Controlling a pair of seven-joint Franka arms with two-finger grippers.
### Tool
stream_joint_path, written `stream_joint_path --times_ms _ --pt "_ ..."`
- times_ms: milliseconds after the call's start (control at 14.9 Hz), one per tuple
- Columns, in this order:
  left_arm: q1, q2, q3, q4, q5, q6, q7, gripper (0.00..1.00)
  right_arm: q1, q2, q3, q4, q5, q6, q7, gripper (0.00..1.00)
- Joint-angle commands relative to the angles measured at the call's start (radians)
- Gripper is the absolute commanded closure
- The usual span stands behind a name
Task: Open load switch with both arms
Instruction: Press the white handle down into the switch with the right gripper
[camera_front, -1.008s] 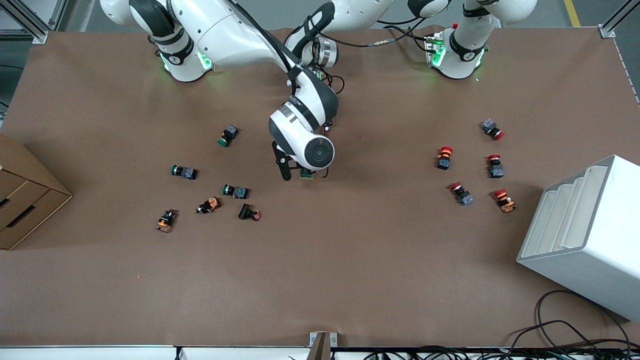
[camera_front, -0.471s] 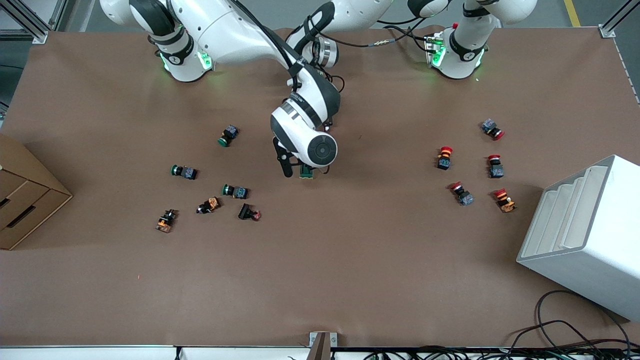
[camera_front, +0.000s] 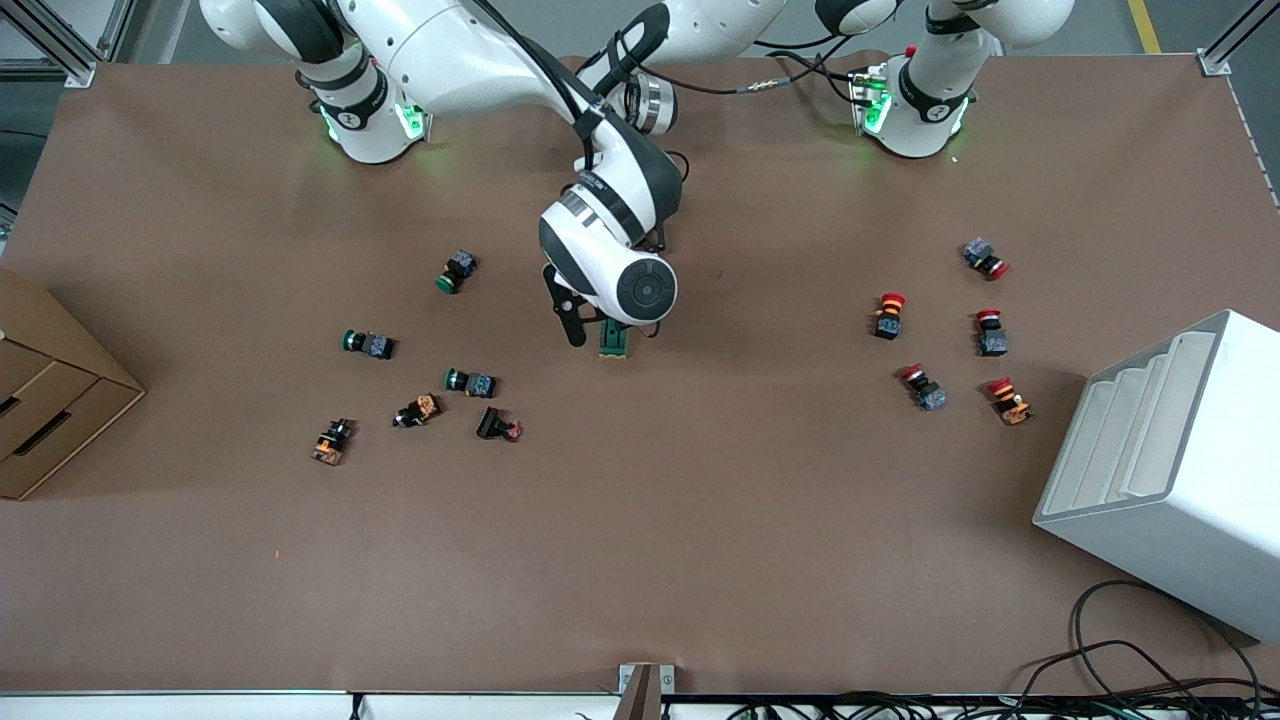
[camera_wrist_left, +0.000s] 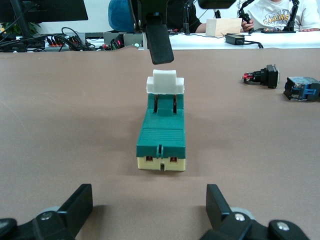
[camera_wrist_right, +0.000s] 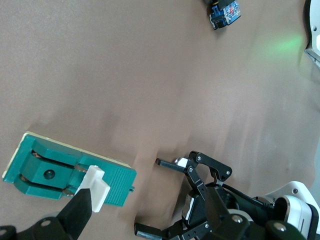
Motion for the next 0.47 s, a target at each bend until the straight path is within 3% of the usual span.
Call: stream_joint_path --times_ms 0,403 --pt "-0.008 0.026 0.002 -0.007 0.008 0.012 -0.02 0.0 0.02 -0.018 -0.006 -0.03 0.009 0.001 -0.013 0.0" --pt "-0.011 0.026 0.002 -0.01 0.008 0.011 -0.018 0.0 0.035 -0.001 -0.006 -0.047 -0.033 0.01 -0.014 0.0"
